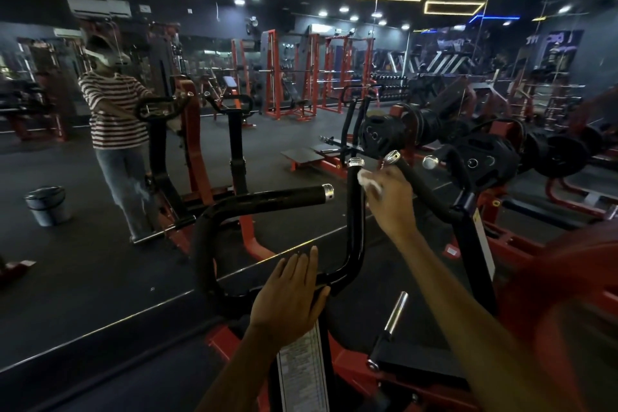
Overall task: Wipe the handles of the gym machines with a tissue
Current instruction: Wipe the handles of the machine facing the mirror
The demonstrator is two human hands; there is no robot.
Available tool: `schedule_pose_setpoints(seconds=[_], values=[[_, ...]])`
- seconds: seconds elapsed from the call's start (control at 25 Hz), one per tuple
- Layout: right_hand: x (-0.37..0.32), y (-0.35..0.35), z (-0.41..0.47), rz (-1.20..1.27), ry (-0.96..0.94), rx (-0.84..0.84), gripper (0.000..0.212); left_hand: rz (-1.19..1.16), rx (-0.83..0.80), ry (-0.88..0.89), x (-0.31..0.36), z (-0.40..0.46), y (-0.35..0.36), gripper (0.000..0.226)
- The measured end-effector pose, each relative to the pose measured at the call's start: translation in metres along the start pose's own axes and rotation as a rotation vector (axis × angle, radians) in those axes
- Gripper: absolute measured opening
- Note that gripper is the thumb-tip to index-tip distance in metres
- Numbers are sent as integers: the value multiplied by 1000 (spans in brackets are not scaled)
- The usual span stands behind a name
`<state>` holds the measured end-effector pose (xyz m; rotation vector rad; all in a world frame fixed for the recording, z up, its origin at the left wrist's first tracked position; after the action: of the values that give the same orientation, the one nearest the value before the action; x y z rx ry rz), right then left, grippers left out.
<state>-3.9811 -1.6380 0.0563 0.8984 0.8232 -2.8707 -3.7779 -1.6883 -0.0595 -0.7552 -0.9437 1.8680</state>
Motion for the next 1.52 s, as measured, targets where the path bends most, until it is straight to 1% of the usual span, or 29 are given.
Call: schedule_pose_setpoints(seconds=[0.08,0.16,0.24,0.32,0.52,0.72,0.84,0.92,1.0,1.04,1.08,1.16,1.24,1.32,1.4,1.52], values=[[-13,14,27,-212,-154,-54,30,-4,-16,-9,-1,0,2,65],[-18,35,36,-469,-283,-196,27,12,-26,-13,-1,0,1,67],[-20,52,33,-695,-346,-302,26,21,-44,-9,0,0,0,68],[-25,59,28,-832,-380,-348,28,36,-45,-2,-1,0,0,69],[-27,57,19,-925,-482,-405,37,21,-67,-7,-3,-1,2,69],[-25,47,-11,-1053,-565,-516,18,13,-108,-3,-5,-5,3,69],[-34,46,-42,-1182,-681,-592,17,0,-123,13,-5,-8,5,68],[-36,47,-69,-1175,-701,-698,19,-17,-119,17,-5,-9,5,69],[-35,46,-90,-1049,-609,-775,20,-29,-112,18,-4,-9,5,70],[-34,43,-93,-958,-553,-765,21,-35,-106,18,-4,-10,5,70],[-33,41,-88,-882,-526,-717,23,-35,-103,16,-3,-10,5,70],[-27,36,-63,-833,-526,-584,35,-34,-106,22,-3,-9,6,67],[-24,29,-28,-854,-513,-465,54,-32,-94,28,-3,-8,5,62],[-24,23,-2,-950,-496,-371,68,-39,-88,32,-3,-8,5,64],[-23,24,13,-1061,-521,-337,68,-38,-92,28,-3,-9,6,68],[-28,35,28,-1115,-574,-347,57,-47,-89,21,-3,-9,8,69]])
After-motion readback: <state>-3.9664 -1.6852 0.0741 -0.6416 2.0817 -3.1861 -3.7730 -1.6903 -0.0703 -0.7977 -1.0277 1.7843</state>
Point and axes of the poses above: each hand's wrist, its own z-axis towards the middle knuckle, its own y-axis out of the palm, x = y × z, the point moved 3 cm from there along z, towards the middle knuckle, and after that the axes turned 4 degrees about y, right-handed, at the moved point
